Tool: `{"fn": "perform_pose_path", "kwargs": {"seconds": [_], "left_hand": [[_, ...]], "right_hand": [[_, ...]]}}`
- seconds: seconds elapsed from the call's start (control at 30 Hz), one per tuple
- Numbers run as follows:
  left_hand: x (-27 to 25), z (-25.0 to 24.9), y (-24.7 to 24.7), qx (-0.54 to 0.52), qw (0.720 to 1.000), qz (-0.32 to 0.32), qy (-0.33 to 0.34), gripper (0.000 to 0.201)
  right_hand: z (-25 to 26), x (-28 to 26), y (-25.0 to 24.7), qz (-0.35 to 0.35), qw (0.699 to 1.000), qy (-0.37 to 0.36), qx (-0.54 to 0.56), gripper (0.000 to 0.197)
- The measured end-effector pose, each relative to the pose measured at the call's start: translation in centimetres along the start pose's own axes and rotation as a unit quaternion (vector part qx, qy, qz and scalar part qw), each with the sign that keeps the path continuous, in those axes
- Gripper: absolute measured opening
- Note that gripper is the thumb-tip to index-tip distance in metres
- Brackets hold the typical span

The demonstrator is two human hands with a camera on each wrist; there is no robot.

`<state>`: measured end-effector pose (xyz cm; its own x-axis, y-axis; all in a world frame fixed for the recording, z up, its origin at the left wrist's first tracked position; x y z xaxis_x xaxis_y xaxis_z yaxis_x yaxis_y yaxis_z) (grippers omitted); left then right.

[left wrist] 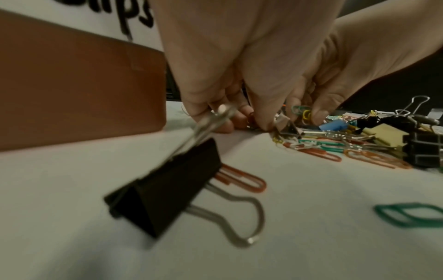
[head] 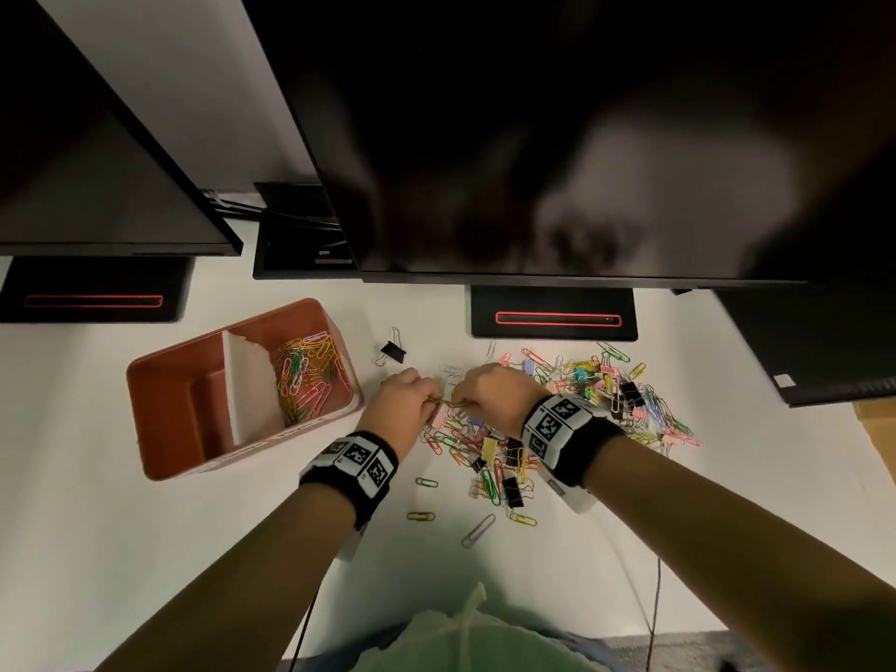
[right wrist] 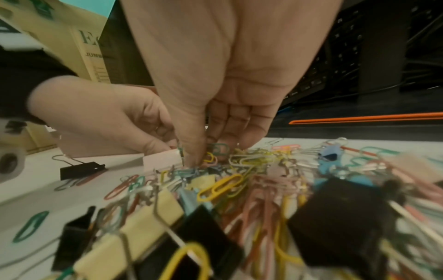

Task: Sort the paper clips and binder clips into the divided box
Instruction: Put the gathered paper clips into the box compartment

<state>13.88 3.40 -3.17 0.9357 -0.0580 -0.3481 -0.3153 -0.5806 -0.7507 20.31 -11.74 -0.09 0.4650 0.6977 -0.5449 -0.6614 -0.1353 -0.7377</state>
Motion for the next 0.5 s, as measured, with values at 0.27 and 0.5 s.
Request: {"fn": "perform_pose_path", "kwargs": {"seconds": [0.27, 0.5], "left_hand": [[-0.3, -0.1, -0.3, 0.029, 0.999, 0.008, -0.014, 0.009], [-1.4, 0.2, -0.2, -0.003, 1.000, -0.009, -0.016, 0.005]], "right_hand": [[0.0, 0.7, 0.3, 0.023, 0.998, -0.013, -0.049, 0.021], [0.1, 0.5, 1.1, 0.000, 0.992, -0.043, -0.115, 0.024]]}}
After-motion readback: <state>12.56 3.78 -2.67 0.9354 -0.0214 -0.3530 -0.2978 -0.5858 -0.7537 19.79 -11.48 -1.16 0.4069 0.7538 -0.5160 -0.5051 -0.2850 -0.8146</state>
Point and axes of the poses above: each hand's wrist, its own x-axis towards the middle knuckle, its own y-axis out of the palm, z = x × y, the point moved 1 cm from there along x, towards the middle knuckle, and after that the axes turned 3 degrees about z, right-handed, at the moved point
